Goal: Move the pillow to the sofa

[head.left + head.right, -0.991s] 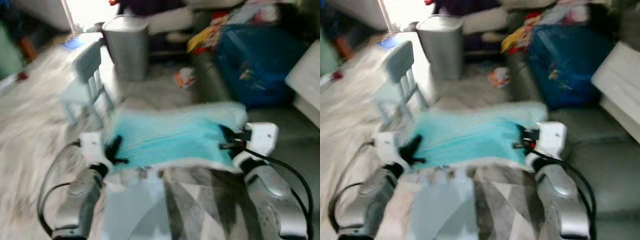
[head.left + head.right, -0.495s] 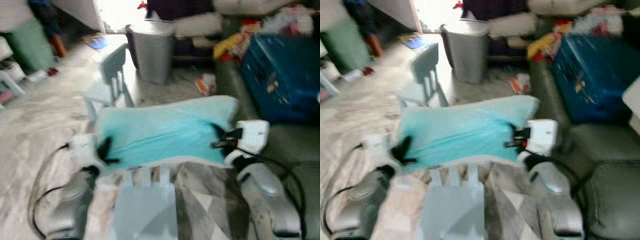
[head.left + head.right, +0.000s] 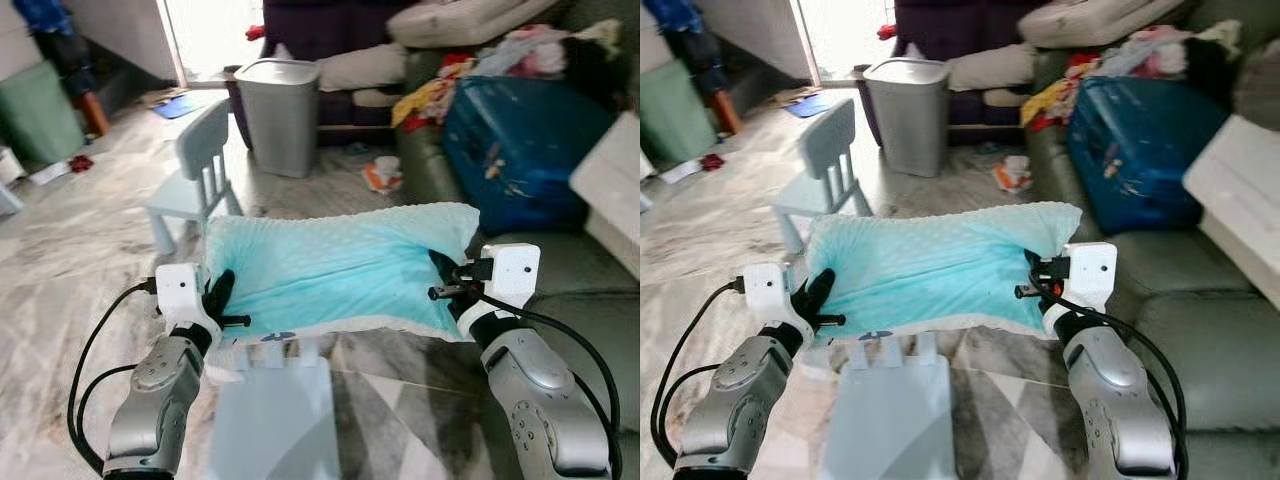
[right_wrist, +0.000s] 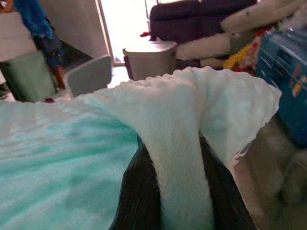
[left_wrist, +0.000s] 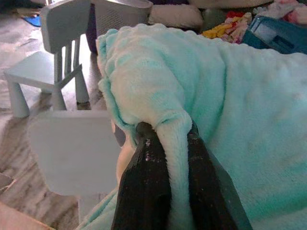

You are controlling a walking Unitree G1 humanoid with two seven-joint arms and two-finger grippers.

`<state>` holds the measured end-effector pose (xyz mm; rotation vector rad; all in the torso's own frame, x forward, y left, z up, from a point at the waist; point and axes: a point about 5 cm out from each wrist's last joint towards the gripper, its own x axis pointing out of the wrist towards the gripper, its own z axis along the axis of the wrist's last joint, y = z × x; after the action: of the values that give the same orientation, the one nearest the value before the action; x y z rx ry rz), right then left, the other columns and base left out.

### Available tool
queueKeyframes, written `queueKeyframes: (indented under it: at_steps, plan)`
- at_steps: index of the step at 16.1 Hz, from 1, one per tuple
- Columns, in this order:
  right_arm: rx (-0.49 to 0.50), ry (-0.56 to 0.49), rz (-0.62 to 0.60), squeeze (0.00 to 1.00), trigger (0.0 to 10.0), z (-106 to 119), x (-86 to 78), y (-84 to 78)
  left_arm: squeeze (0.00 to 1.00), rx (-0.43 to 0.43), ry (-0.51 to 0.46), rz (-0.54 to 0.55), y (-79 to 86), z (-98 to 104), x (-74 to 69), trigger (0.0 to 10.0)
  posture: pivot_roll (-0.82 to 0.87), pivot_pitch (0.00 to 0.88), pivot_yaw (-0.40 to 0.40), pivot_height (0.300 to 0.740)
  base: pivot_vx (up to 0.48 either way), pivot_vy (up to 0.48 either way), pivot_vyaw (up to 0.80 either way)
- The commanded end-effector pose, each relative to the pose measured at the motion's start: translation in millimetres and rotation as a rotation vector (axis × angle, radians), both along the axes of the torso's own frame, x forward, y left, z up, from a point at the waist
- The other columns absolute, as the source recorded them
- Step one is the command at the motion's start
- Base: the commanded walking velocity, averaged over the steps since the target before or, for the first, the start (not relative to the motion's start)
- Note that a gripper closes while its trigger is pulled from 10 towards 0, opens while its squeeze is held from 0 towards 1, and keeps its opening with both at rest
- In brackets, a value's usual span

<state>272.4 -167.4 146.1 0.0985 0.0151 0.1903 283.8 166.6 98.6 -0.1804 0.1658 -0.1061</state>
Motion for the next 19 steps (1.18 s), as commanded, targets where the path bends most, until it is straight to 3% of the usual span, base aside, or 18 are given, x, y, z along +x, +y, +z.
queueKeyframes:
  at_steps: [1, 3, 6, 10, 13, 19]
  plan:
    - [0.007, -0.009, -0.046, 0.00, 10.0, 6, 4.7, -8.9, 0.00, 0.045, -0.042, 0.052, 10.0, 14, 3.3, 10.0, -0.14, 0.000, 0.021, 0.740, 0.000, 0.000, 0.00]
    - [-0.034, -0.013, -0.049, 0.00, 10.0, 9, 7.3, -7.7, 0.00, -0.010, -0.077, 0.061, 15.3, 22, 1.8, 10.0, -0.14, 0.000, 0.018, 0.740, 0.000, 0.000, 0.00]
    - [-0.085, -0.021, -0.051, 0.00, 10.0, 6, 5.2, -8.0, 0.00, 0.021, -0.042, 0.040, 15.9, 12, -6.7, 10.0, -0.14, 0.000, 0.017, 0.740, 0.000, 0.000, 0.00]
    - [-0.032, 0.020, -0.011, 0.00, 10.0, 1, 2.4, -1.0, 0.00, 0.001, -0.031, 0.003, 6.1, 12, -6.7, 10.0, -0.14, 0.000, 0.021, 0.740, 0.000, 0.000, 0.00]
    - [-0.079, 0.041, 0.059, 0.00, 10.0, -3, -1.9, 6.6, 0.00, -0.013, -0.038, -0.002, 5.6, 15, -5.3, 10.0, -0.15, 0.000, 0.021, 0.740, 0.000, 0.000, 0.00]
    - [-0.047, 0.041, 0.049, 0.00, 10.0, -2, -0.5, 1.7, 0.00, -0.016, -0.049, 0.032, 9.2, 18, -6.2, 10.0, -0.14, 0.000, 0.018, 0.740, 0.000, 0.000, 0.00]
